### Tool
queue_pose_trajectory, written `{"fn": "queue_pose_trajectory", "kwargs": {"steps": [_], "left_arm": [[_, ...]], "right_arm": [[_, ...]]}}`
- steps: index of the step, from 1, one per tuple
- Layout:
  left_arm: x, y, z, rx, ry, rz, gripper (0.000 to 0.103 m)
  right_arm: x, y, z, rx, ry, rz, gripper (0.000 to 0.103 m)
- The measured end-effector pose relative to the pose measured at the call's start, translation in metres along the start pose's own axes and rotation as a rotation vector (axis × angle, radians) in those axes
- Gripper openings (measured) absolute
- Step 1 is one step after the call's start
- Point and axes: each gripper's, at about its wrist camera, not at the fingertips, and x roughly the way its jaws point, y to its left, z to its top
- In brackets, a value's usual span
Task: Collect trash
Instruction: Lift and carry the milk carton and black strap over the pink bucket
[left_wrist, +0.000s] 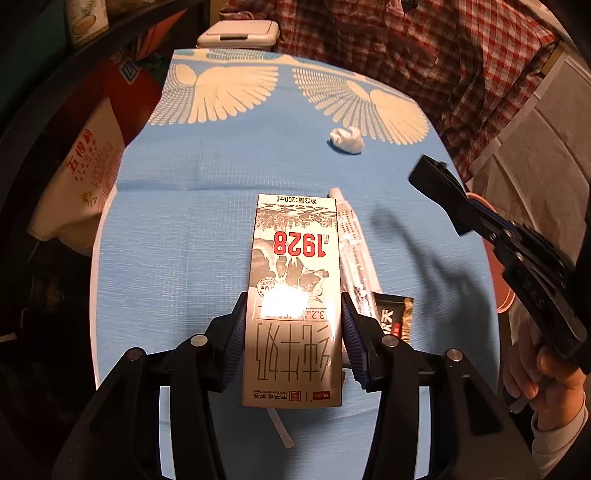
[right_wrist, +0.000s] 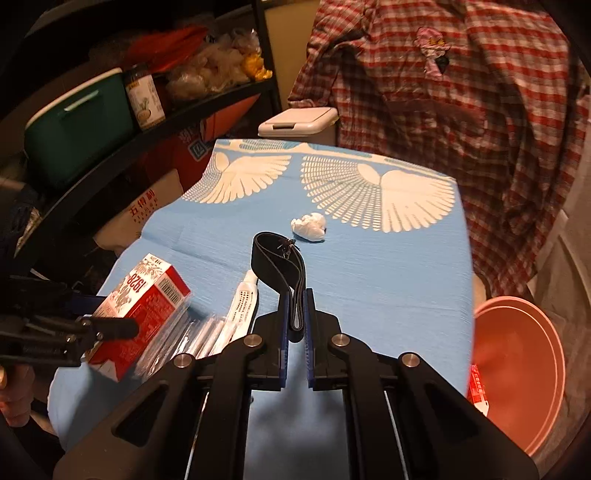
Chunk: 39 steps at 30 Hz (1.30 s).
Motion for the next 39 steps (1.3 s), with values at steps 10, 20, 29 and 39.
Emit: {"fn": "queue_pose_trajectory", "kwargs": {"steps": [10, 20, 29, 39], "left_arm": [[-0.032, -0.015, -0.002, 0.026, -0.125, 0.012, 0.047], [-0.054, -0.03, 0.0, 0.037, -0.238, -0.001, 0.047], [-0.061, -0.052, 0.001, 0.047, -0.3, -0.009, 0.047], [-0.06, -0.076, 0.003, 0.056, -0.328, -0.027, 0.047]], "right_arm": [[-0.059, -0.002, 0.008, 0.0, -0.059, -0.037, 0.008], [-0.124, -0.033, 0.004, 0.067, -0.117, -0.086, 0.008], [-0.121, -0.061, -0.021, 0.12, -0.141, -0.181, 0.008], [-0.128, -0.085, -0.034, 0.151, -0.155, -0.224, 0.008]]}}
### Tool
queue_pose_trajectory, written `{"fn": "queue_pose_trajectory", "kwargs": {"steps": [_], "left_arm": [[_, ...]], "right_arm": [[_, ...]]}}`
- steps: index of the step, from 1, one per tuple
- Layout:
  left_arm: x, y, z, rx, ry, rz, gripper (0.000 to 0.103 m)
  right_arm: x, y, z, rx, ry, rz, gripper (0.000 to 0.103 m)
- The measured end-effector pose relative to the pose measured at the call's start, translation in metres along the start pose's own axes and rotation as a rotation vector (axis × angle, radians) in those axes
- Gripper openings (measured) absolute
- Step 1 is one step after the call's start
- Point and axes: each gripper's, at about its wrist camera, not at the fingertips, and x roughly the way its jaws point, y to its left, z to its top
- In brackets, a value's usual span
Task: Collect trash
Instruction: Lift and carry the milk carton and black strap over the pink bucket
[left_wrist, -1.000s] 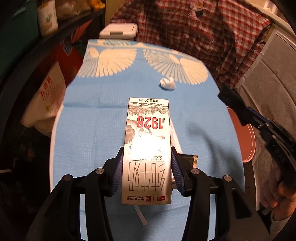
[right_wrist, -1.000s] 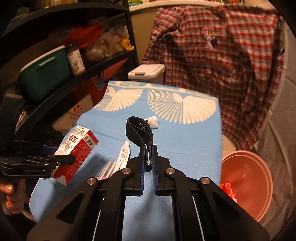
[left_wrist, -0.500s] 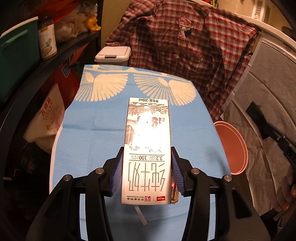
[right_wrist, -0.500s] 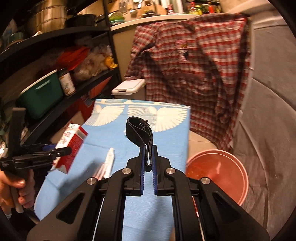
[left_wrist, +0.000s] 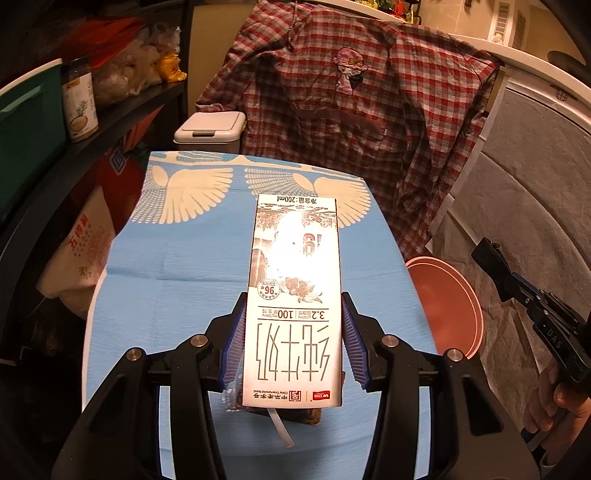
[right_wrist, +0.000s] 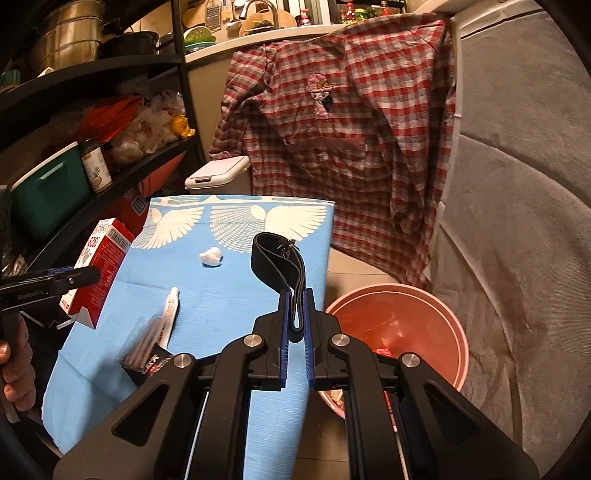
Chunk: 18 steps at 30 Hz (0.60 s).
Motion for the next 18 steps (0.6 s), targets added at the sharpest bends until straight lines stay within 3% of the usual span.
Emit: {"fn": "queue_pose_trajectory", "kwargs": {"steps": [18], "left_arm": [[0.009, -0.039, 0.004, 0.04, -0.029, -0.022, 0.047]], "right_arm": [[-0.009, -0.035, -0.003, 0.056, -0.027, -0.06, 0.008]]}}
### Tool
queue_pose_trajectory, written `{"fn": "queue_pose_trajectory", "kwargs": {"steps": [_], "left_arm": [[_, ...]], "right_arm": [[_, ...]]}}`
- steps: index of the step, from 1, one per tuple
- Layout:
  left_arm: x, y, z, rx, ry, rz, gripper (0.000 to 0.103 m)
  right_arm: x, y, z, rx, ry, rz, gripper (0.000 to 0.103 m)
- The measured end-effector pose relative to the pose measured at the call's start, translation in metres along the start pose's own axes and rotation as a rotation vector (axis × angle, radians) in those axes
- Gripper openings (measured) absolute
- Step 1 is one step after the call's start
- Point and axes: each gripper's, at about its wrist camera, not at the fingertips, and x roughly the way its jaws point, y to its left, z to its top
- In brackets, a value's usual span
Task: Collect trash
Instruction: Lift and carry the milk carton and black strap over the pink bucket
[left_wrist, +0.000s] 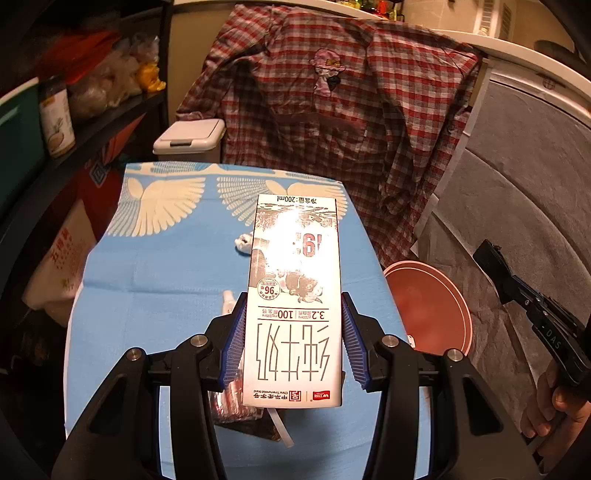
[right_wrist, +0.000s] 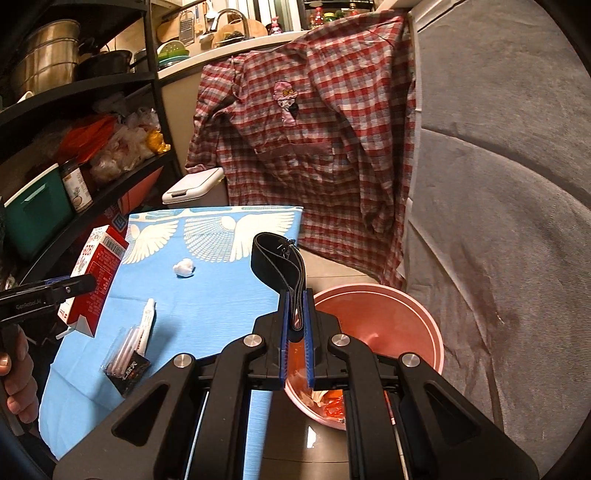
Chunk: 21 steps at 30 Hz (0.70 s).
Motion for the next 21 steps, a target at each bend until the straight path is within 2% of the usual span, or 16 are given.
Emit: {"fn": "queue_pose_trajectory", "kwargs": {"steps": [8, 21], "left_arm": [[0.007, -0.022, 0.002, 0.034, -0.021, -0.01, 0.047], [0.029, -0.064, 0.002, 0.073, -0.023, -0.076, 0.047]], "right_arm": [[0.0, -0.016, -0.001, 0.021, -0.004, -0.035, 0.008], [0.004, -0.04, -0.005, 0.037, 0.003, -0.088, 0.008]]}}
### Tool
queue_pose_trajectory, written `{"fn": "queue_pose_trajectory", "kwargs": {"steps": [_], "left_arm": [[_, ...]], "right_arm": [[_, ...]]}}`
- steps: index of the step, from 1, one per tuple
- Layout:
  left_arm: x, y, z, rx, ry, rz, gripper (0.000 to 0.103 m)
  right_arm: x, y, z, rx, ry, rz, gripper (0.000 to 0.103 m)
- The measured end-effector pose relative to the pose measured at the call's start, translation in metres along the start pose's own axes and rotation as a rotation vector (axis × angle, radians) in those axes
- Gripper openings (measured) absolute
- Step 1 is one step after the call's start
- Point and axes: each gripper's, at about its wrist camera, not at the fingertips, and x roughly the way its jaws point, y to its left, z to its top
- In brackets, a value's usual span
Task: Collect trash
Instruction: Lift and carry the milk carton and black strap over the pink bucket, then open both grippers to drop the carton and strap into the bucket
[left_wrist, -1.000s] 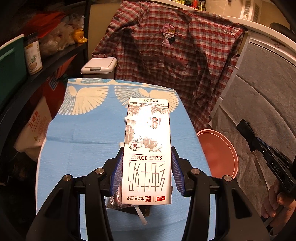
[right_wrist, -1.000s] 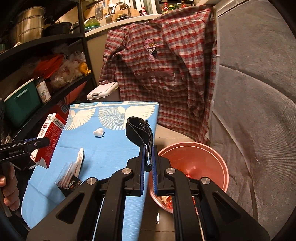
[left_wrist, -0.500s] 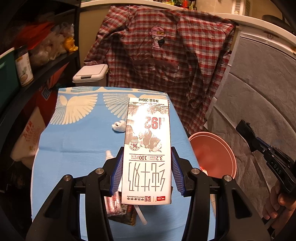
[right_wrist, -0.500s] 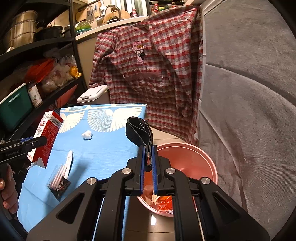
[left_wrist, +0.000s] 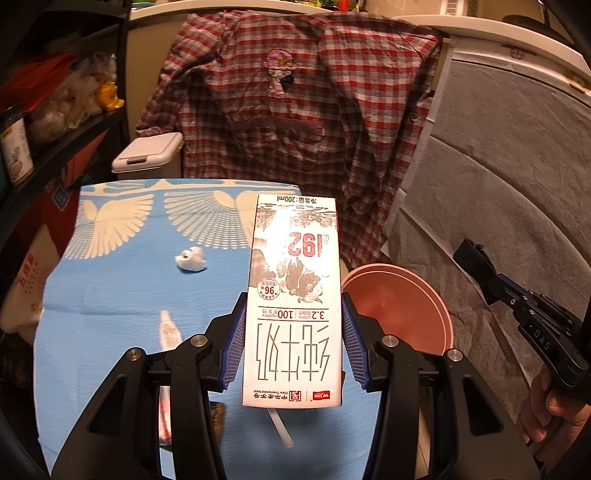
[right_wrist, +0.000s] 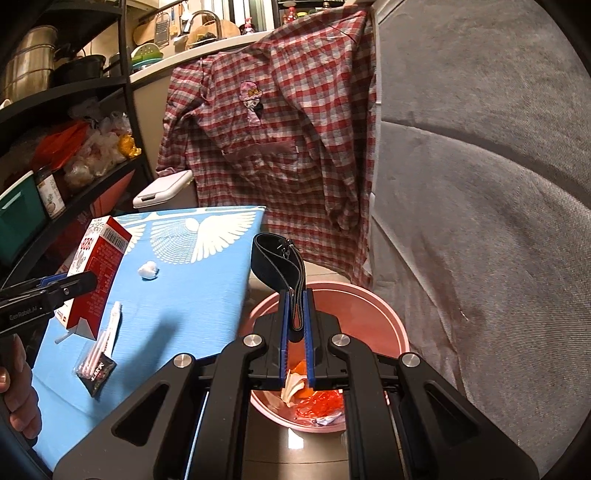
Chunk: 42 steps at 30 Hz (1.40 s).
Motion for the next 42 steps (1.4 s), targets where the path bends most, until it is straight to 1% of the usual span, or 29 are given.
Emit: {"fn": "queue_pose_trajectory", "kwargs": {"steps": [14, 22, 28, 29, 31, 32, 33, 35, 38, 42], "left_arm": [[0.032, -0.04, 0.0, 0.045, 0.029, -0.084, 0.047], [0.054, -0.071, 0.001, 0.084, 0.055, -0.131, 0.047], [0.072, -0.092, 0.004, 0.094, 0.08, -0.164, 0.047], [0.076, -0.096, 0.005, 0.097, 0.087, -0.173, 0.048], [0.081, -0.102, 0.006, 0.103, 0.095, -0.186, 0.048], [0.083, -0.104, 0.006, 0.104, 0.094, -0.194, 0.049], [0.083, -0.105, 0.007, 0.103, 0.092, -0.202, 0.05], [0.083, -0.106, 0.009, 0.095, 0.084, -0.208, 0.05], [0.077, -0.103, 0.011, 0.091, 0.073, -0.232, 0.05], [0.064, -0.093, 0.012, 0.086, 0.051, -0.228, 0.05]], "right_arm": [[0.014, -0.021, -0.005, 0.023, 0.034, -0.024, 0.008], [0.025, -0.029, -0.007, 0.038, 0.057, -0.033, 0.008], [0.036, -0.036, -0.007, 0.054, 0.082, -0.039, 0.009], [0.038, -0.037, -0.007, 0.056, 0.087, -0.037, 0.013], [0.042, -0.04, -0.008, 0.066, 0.102, -0.043, 0.015], [0.043, -0.043, -0.009, 0.073, 0.107, -0.048, 0.024], [0.044, -0.044, -0.009, 0.079, 0.109, -0.049, 0.028], [0.046, -0.047, -0.009, 0.089, 0.112, -0.054, 0.028], [0.046, -0.048, -0.009, 0.098, 0.109, -0.05, 0.032], [0.042, -0.045, -0.007, 0.096, 0.091, -0.049, 0.033]]}}
